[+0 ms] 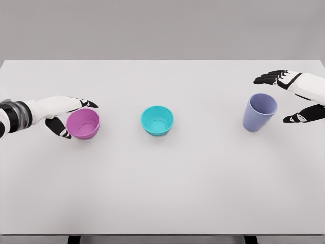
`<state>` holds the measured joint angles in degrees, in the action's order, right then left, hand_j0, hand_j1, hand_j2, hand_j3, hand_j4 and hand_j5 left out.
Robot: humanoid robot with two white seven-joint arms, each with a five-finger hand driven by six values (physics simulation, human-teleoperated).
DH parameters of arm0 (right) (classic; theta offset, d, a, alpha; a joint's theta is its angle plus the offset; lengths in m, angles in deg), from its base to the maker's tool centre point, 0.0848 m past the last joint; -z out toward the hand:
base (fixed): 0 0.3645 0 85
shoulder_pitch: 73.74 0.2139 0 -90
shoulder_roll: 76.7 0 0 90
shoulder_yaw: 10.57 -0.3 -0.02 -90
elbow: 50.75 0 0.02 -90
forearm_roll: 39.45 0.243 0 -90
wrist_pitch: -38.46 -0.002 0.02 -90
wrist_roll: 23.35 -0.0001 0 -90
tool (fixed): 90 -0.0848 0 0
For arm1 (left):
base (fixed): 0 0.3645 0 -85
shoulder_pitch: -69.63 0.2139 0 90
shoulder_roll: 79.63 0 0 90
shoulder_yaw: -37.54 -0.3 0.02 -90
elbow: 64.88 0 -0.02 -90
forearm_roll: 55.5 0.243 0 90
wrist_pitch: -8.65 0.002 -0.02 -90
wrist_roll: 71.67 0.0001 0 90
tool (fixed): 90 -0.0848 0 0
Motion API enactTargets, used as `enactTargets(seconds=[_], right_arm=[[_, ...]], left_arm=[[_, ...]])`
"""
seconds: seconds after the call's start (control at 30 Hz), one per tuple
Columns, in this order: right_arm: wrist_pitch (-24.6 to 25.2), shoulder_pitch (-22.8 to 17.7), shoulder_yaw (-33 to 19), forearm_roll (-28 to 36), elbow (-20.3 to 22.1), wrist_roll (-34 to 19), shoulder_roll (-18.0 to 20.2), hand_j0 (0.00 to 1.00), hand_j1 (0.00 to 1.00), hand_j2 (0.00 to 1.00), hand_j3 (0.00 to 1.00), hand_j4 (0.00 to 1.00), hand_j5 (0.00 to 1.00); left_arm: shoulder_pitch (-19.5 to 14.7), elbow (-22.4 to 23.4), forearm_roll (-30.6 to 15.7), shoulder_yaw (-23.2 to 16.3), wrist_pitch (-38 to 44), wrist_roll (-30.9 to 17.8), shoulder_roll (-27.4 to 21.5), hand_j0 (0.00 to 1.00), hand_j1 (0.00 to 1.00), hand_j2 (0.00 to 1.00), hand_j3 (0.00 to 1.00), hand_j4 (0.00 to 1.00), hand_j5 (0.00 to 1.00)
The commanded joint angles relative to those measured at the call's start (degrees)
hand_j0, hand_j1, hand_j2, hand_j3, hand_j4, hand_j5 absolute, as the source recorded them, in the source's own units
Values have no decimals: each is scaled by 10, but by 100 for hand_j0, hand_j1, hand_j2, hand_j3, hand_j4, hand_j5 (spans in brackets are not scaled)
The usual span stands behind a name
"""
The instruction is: Stacking bowl and cup with both arms
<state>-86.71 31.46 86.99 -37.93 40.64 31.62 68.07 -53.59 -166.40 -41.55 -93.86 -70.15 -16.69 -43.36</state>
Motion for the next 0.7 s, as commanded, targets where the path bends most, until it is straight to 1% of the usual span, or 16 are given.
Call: enactTargets(seconds=[0.0, 0.17, 0.67], right_arm=[[2, 0, 0, 4, 0, 0, 1, 100, 100, 100, 100, 100, 100], [2, -1, 0, 4, 0, 0, 1, 100, 100, 100, 100, 100, 100], [2, 0, 0, 4, 1, 0, 1, 100, 100, 100, 100, 100, 100]], left_arm=[[1, 0, 0, -1, -3, 0, 0, 100, 100, 100, 100, 100, 100], [1, 1, 4, -8, -1, 0, 0, 100, 100, 100, 100, 100, 100], [-1, 7, 8, -11, -2, 0, 10, 100, 100, 100, 100, 100, 100]])
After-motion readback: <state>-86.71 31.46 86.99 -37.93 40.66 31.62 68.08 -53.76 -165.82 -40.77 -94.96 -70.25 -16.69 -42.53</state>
